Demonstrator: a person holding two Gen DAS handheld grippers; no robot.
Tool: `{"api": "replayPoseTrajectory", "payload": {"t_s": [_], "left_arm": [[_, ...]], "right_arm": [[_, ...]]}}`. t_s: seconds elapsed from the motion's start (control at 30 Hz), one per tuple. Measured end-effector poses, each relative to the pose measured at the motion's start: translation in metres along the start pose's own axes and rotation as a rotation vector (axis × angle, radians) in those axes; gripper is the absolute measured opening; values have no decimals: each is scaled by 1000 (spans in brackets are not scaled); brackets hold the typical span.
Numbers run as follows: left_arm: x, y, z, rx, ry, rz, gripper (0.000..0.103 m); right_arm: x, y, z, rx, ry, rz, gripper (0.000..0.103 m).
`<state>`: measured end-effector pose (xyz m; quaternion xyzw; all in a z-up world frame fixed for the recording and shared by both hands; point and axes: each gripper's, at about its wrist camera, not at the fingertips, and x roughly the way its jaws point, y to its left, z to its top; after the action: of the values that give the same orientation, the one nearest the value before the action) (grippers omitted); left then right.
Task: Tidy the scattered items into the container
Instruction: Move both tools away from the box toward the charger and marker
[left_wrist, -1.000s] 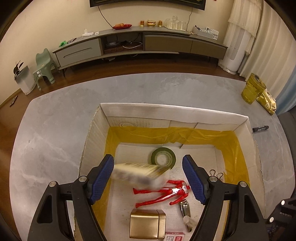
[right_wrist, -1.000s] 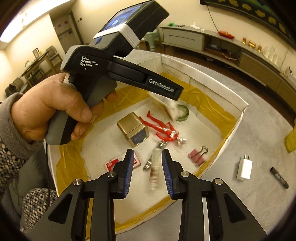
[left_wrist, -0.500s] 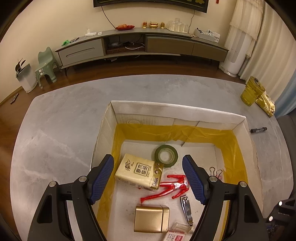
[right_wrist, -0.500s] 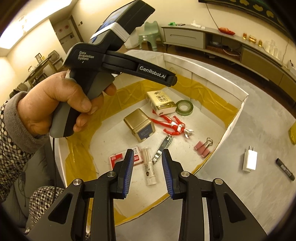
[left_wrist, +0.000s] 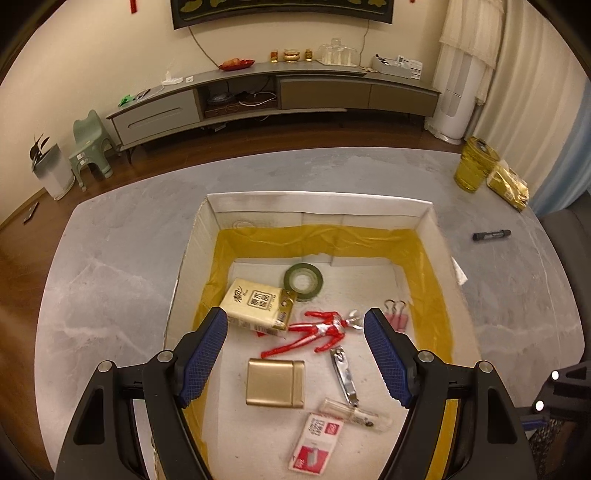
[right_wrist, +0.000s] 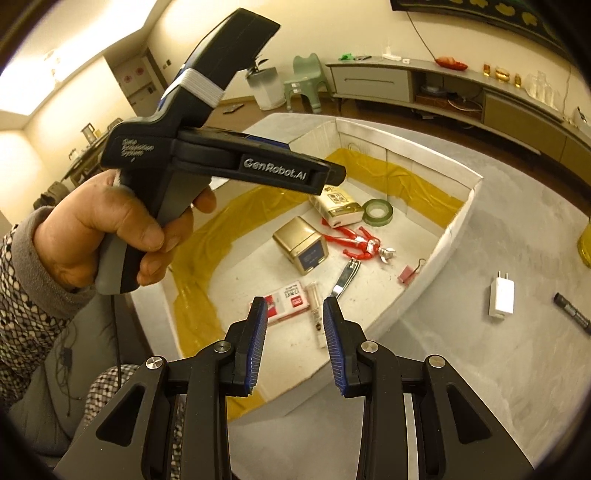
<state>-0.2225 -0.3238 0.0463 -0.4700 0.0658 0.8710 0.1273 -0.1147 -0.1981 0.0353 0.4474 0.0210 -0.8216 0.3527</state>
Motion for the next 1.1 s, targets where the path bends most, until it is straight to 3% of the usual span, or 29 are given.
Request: {"api": "replayPoseTrajectory", "payload": {"t_s": [0.67, 0.87, 1.1], "left_arm": [[-92, -89, -46, 76, -42, -85, 77], [-112, -118, -62, 108, -52, -91, 77], [-120, -168, -77, 219, -49, -115, 77]], "right_arm": [[-78, -10, -60, 83, -148, 228, 34], [-91, -22, -79, 118, -172, 245, 34], [-106, -46, -97, 167, -193, 212, 35]]}}
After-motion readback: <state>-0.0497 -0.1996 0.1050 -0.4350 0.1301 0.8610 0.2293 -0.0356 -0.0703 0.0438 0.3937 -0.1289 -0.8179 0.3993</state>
